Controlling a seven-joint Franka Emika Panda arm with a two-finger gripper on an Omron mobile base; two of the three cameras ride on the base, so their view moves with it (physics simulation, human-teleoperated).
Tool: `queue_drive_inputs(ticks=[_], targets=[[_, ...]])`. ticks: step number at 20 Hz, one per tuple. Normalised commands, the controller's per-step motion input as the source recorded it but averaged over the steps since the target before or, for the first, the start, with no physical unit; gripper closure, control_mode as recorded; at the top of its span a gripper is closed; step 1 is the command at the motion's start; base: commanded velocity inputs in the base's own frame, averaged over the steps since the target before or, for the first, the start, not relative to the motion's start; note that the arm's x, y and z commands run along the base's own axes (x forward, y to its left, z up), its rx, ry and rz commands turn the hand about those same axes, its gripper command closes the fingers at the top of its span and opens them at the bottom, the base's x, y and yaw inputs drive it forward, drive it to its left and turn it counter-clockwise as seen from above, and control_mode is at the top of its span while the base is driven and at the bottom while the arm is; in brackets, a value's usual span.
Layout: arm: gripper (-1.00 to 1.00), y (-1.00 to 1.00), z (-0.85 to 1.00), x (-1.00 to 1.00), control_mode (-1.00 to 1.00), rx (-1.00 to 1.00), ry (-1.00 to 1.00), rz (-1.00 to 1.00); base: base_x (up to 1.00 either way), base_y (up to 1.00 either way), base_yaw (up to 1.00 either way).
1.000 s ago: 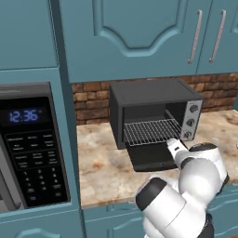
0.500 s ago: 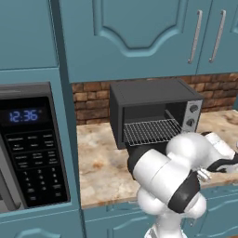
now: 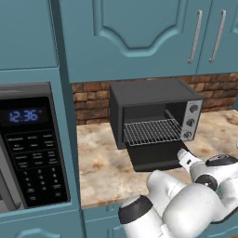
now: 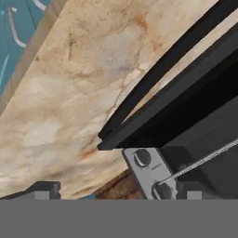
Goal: Pull the toaster oven rack outwards. Pick up the baguette from the plate and place it on the toaster oven rack. Close the toaster oven door fully and set the temperature to the lowest setting.
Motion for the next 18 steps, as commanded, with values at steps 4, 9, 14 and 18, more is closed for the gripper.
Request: queue_drive_inputs(ticks=[4, 9, 14, 18], targets=[[-1.0, -0.21, 1.0, -0.9, -1.0, 0.18, -0.49, 0.0, 0.0, 0.0, 0.0], [-1.0, -0.05, 1.0, -0.55, -1.0, 0.18, -0.51, 0.0, 0.0, 0.0, 0.0], [-1.0, 0.0, 1.0, -0.21, -1.0, 0.21, -0.51, 0.0, 0.0, 0.0, 0.0], [-1.0, 0.0, 1.0, 0.0, -1.0, 0.18, -0.56, 0.0, 0.0, 0.0, 0.0]])
